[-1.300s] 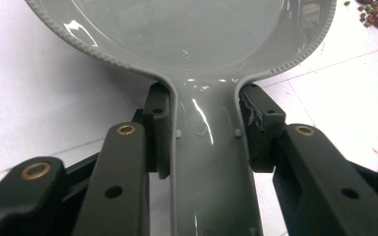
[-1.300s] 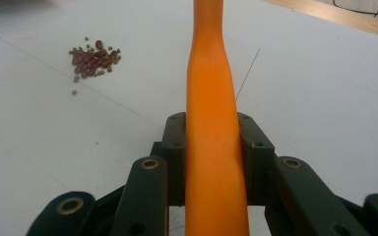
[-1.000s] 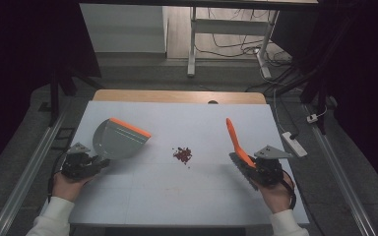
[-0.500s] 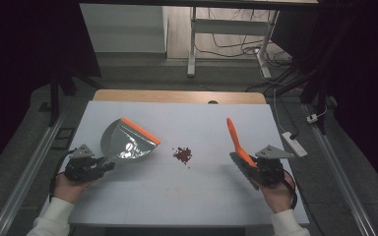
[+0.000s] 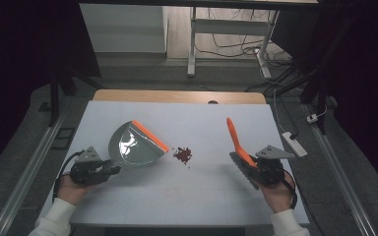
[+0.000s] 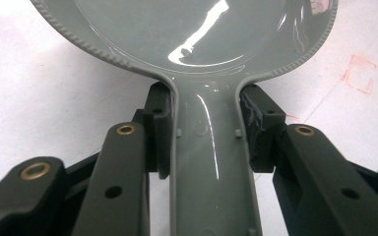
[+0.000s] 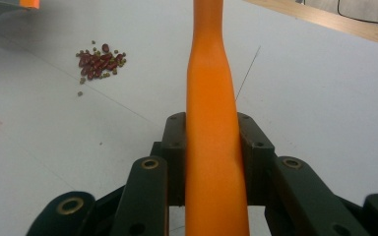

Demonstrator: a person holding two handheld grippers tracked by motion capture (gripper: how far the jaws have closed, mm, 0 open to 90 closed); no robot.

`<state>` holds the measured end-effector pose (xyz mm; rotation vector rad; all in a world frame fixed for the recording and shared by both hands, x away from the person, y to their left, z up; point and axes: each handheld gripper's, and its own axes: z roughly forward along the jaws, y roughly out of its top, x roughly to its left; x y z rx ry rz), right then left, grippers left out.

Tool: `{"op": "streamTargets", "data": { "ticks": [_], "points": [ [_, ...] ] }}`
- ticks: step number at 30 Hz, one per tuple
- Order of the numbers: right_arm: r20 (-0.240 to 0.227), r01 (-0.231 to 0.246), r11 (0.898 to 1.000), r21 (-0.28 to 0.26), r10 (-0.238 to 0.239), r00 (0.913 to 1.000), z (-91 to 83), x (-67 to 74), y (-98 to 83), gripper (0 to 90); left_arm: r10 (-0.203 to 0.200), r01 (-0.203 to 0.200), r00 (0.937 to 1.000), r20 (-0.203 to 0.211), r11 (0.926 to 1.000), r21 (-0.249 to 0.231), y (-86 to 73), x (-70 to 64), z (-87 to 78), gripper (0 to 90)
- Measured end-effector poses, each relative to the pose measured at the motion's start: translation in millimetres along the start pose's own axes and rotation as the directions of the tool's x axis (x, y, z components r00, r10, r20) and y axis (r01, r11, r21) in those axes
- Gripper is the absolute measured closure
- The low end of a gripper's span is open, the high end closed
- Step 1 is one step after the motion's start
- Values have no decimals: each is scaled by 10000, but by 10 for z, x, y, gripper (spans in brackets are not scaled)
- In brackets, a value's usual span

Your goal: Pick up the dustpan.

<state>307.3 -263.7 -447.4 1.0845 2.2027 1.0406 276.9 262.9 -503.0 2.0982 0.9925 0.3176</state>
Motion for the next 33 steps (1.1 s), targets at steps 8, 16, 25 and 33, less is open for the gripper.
{"op": "streamTargets", "data": {
  "ticks": [8,16,25,33],
  "points": [
    [1,-7,10000,-3,7,10000,14,2,-10,704,371,-383,9963,773,9992,144,7,-44,2,616],
    [-50,22,10000,54,-22,10000,37,21,-13,704,522,-575,9881,1447,9978,331,9,-62,4,616],
    [-62,56,10000,67,-55,10000,43,27,-13,704,768,-891,9822,1712,9939,656,7,-96,12,615],
    [-78,86,10000,-15,-86,9999,50,42,-2,704,759,-930,9801,1836,9919,863,-8,-101,-4,616]
  ]
}}
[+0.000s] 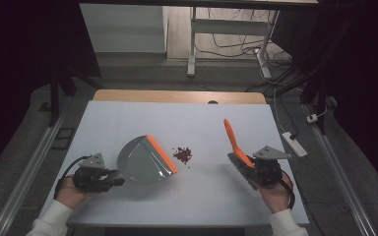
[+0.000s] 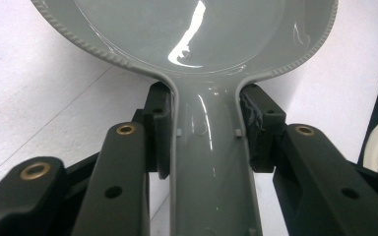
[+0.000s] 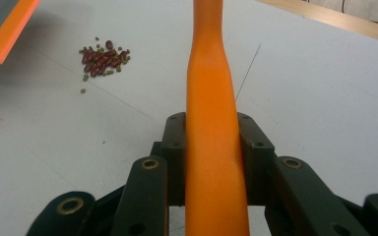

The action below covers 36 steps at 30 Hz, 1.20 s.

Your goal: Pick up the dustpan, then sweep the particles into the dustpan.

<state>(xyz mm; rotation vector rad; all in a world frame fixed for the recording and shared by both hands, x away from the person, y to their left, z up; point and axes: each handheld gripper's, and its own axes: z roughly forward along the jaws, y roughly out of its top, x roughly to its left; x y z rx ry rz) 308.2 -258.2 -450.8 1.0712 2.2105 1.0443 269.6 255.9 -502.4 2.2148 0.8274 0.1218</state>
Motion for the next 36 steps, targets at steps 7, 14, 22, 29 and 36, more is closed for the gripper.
{"op": "streamTargets", "data": {
  "ticks": [7,14,22,29,36],
  "points": [
    [-33,102,9998,-140,-102,9999,7,22,44,704,-18,18,10000,-12,10000,-2,-4,7,-15,615],
    [-67,136,9999,-78,-136,9999,34,23,40,704,0,0,10000,-32,10000,99,-12,-16,-21,615],
    [-170,92,9996,-254,-97,9998,93,42,141,704,-20,21,10000,-35,9998,182,-6,-10,-31,615],
    [-430,270,9992,-282,-282,9987,273,126,302,704,75,-75,10000,-13,9987,512,0,-33,1,615],
    [-589,590,9978,-314,-608,9964,436,226,450,704,168,-170,9999,42,9976,671,23,-60,41,615]
  ]
}}
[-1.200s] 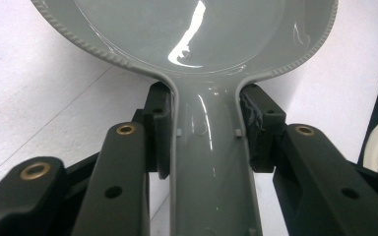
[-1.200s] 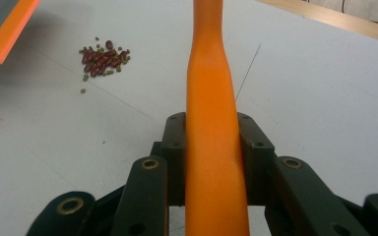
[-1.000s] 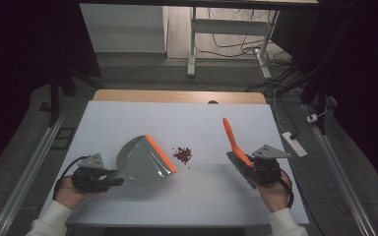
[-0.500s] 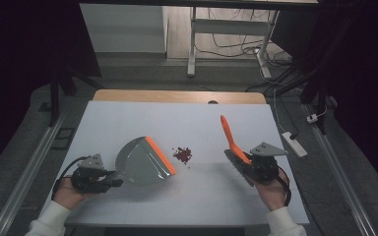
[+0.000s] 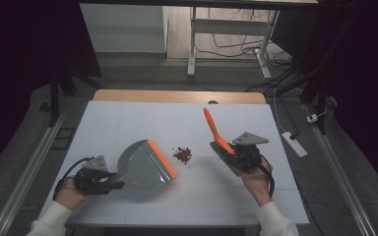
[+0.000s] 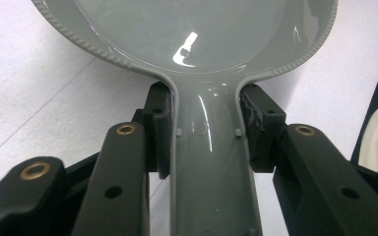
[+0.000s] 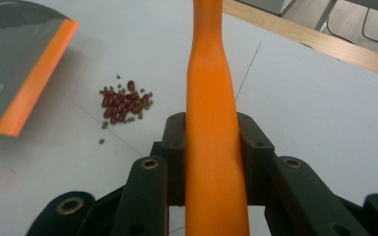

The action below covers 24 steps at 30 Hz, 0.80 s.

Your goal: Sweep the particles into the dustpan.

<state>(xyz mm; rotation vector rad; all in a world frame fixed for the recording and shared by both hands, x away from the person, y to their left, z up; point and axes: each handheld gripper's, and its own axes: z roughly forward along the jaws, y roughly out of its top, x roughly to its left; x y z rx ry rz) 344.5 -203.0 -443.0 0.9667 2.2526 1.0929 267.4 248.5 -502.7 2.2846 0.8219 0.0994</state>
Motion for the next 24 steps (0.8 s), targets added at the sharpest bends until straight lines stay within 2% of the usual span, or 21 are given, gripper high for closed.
{"op": "streamTargets", "data": {
  "ticks": [8,10,11,13,14,15,18,24],
  "points": [
    [-286,164,9998,96,-161,9995,196,67,124,704,192,-198,9996,193,9994,293,58,-31,107,615],
    [-409,171,9998,101,-167,9990,312,77,190,704,131,-137,9997,211,9994,322,82,-34,143,615],
    [-409,171,9998,101,-167,9990,312,77,190,704,151,-159,9996,218,9991,394,95,-36,156,615],
    [-554,275,9994,187,-264,9981,460,104,241,704,162,-175,9994,303,9989,446,116,-50,189,615],
    [-554,275,9994,187,-264,9981,460,104,241,704,162,-175,9994,303,9989,446,116,-50,189,615],
    [-599,261,9992,296,-242,9979,557,128,258,704,207,-223,9992,336,9986,479,119,-48,198,615],
    [-656,274,9987,440,-245,9975,671,139,260,704,192,-210,9992,364,9984,520,131,-48,225,615],
    [-717,293,9979,585,-250,9971,788,161,266,704,133,-160,9983,572,9988,472,146,-53,251,615]
  ]
}}
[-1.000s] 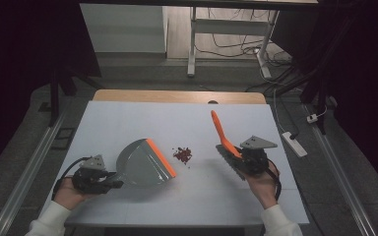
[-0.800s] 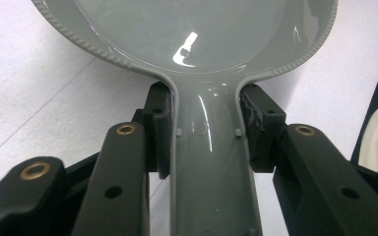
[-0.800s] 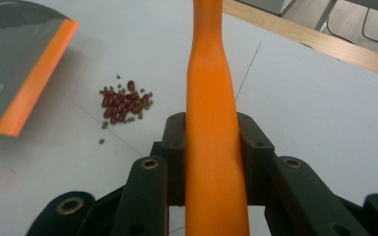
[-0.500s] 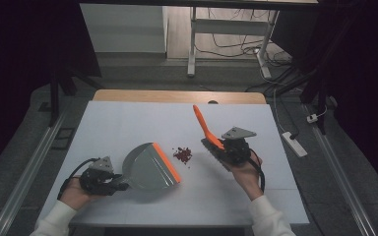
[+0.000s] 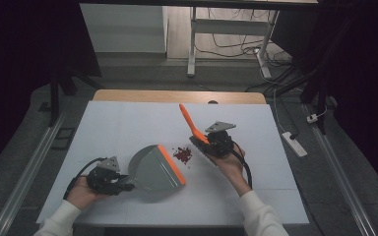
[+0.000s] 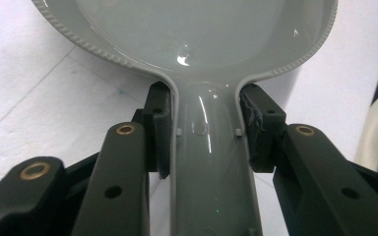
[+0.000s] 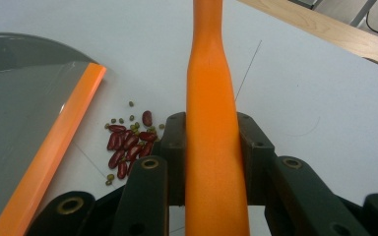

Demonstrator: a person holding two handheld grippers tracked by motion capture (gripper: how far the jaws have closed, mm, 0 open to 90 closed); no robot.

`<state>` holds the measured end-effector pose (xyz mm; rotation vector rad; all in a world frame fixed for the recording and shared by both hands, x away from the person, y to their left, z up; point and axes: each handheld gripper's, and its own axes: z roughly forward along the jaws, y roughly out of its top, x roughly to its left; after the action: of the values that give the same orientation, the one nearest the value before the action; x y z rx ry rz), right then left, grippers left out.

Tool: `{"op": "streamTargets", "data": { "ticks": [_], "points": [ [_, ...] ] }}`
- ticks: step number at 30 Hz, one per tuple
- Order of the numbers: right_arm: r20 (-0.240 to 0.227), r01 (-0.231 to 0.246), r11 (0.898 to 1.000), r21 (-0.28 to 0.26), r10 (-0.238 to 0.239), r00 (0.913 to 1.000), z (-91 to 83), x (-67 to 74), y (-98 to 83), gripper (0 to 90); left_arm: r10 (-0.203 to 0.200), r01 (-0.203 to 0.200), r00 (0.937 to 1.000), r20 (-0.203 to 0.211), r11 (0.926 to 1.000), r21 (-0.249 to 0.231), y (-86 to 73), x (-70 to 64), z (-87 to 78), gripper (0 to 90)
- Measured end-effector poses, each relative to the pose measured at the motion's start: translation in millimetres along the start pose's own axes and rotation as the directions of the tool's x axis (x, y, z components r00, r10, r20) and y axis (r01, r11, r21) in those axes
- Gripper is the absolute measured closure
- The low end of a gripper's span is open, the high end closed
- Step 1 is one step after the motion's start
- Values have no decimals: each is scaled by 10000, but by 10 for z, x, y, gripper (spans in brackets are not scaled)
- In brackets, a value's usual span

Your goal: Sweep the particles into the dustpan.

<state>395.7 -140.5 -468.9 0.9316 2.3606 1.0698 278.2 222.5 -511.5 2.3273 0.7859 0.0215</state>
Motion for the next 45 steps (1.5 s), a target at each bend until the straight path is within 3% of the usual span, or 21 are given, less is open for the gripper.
{"op": "streamTargets", "data": {
  "ticks": [27,36,45],
  "points": [
    [-154,249,9992,312,-244,9996,289,72,86,704,-55,50,9997,218,9998,214,21,10,100,614],
    [-166,283,9990,339,-277,9995,371,81,138,704,-252,246,9990,381,9996,156,34,30,115,614],
    [-405,694,9959,579,-671,9969,505,145,168,705,-199,193,9994,279,9996,215,37,16,124,614]
  ]
}}
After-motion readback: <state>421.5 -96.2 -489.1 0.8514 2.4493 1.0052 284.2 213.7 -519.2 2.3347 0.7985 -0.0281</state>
